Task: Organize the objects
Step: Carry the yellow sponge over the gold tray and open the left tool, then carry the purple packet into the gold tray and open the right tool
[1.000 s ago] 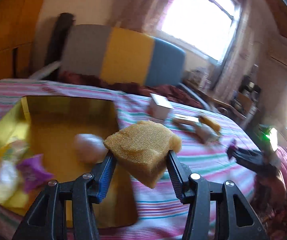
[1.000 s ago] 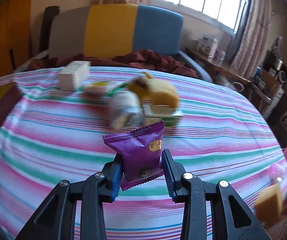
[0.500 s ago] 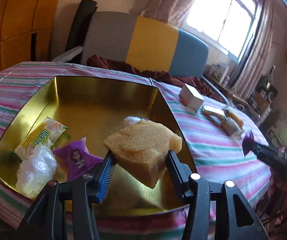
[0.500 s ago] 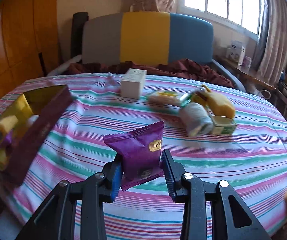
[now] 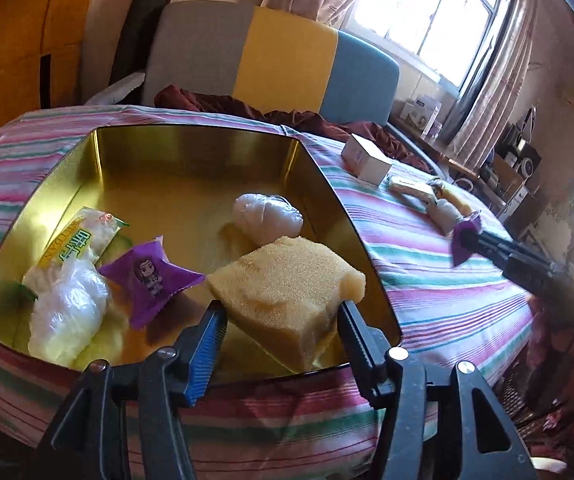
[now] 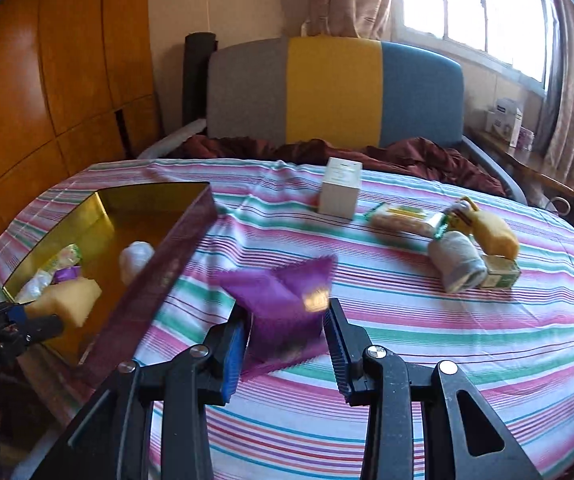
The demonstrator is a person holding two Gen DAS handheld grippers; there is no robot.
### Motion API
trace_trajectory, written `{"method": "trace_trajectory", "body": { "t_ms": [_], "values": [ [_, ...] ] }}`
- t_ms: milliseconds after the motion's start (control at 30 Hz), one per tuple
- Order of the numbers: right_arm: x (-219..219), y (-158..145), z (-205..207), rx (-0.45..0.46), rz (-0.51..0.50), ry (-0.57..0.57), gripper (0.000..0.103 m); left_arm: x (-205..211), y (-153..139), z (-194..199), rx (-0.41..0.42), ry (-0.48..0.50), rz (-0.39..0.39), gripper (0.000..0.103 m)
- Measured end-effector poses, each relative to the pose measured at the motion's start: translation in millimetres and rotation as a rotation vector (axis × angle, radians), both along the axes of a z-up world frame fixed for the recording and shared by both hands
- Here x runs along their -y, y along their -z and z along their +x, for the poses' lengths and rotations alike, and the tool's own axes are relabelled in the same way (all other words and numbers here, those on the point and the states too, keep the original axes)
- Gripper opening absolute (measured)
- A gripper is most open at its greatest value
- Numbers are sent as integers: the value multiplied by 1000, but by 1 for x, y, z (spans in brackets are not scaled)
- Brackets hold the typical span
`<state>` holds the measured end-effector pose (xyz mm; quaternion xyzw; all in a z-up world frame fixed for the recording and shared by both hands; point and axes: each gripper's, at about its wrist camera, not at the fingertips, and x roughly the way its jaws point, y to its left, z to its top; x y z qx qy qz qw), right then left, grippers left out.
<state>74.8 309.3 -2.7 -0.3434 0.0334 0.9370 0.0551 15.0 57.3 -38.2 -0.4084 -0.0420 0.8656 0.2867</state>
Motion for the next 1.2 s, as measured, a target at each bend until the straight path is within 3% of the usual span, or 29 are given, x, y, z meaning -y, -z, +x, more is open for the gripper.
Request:
{"method": "trace_trajectory", "body": {
  "t_ms": [200,433,567,733,1033,1200],
  "values": [
    [15,1,-2,-1,-15,-17,38,10,-3,-1,4,-38,35,64],
    [16,8,-2,13,-30,-12,37,39,-25,3,-110,-168,121,65],
    [9,15,-2,36,-69,-1,36,52,-30,-4,-125,-251,152,65],
    [13,13,-12,52,-127,-10,36,64,-29,-14,-108,-376,132,65],
    [78,-9,-49,32,-141,-176,36,71,-24,-17,-103,-431,53,65],
    [118,-2,-75,87,-159,-266,36,78,-27,-14,-127,-479,44,65]
  ]
}}
